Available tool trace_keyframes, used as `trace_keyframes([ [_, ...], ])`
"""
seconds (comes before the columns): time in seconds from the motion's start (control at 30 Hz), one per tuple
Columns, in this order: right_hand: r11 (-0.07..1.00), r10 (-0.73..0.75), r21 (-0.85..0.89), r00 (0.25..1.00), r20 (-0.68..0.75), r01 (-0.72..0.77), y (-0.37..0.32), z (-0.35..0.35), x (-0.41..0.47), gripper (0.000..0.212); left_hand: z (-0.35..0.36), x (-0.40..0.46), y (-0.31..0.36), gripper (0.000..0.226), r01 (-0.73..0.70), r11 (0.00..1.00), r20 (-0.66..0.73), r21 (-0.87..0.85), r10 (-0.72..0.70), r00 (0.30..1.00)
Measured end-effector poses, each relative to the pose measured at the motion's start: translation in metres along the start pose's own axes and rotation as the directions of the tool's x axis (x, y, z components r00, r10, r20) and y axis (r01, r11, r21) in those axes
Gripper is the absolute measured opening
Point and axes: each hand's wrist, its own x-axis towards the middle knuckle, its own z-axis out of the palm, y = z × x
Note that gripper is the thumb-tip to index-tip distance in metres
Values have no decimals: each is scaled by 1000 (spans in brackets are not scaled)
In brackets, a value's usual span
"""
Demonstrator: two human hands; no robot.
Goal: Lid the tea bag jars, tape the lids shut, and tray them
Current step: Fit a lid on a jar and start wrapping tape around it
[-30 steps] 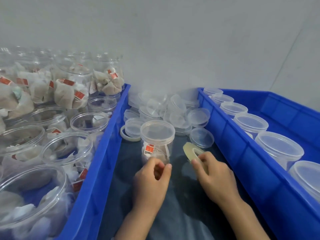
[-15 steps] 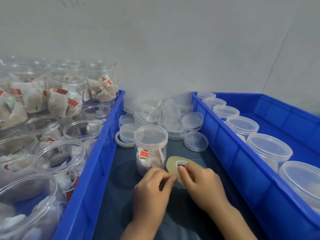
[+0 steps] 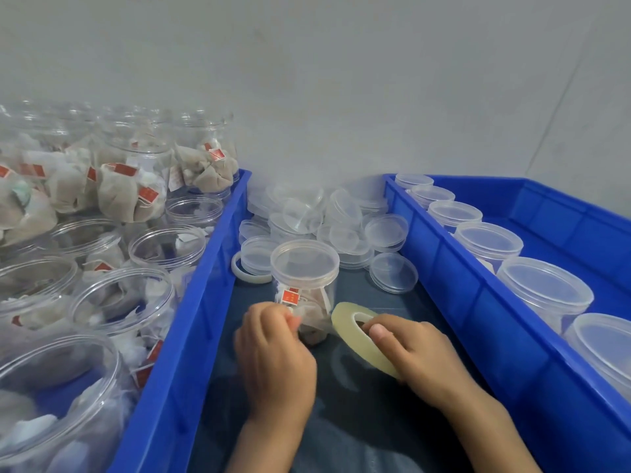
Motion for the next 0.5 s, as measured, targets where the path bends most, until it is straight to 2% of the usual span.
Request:
trace_keyframes([
  [0.13,991,-43,-122,998,40,48,-5,-1,-3,65,-6,9,-8,27,167,984,-64,-57,-171,983],
  [0.2,987,-27,-160,1000,9,28,-7,-1,-4,63,-8,11,-11,27,185,980,-84,-76,-192,978],
  [0.3,980,24,-191,987,-156,-54,-13,-1,-4,51,-9,14,-10,26,167,982,-72,-85,-174,982],
  [0.4,947,-47,-307,911,-410,-90,-11,0,-1,52,-7,17,-3,28,153,986,-54,-68,-157,986],
  [0.5,952,-55,-287,859,-509,-109,-11,0,4,48,-4,28,8,22,122,992,-49,-26,-123,991],
])
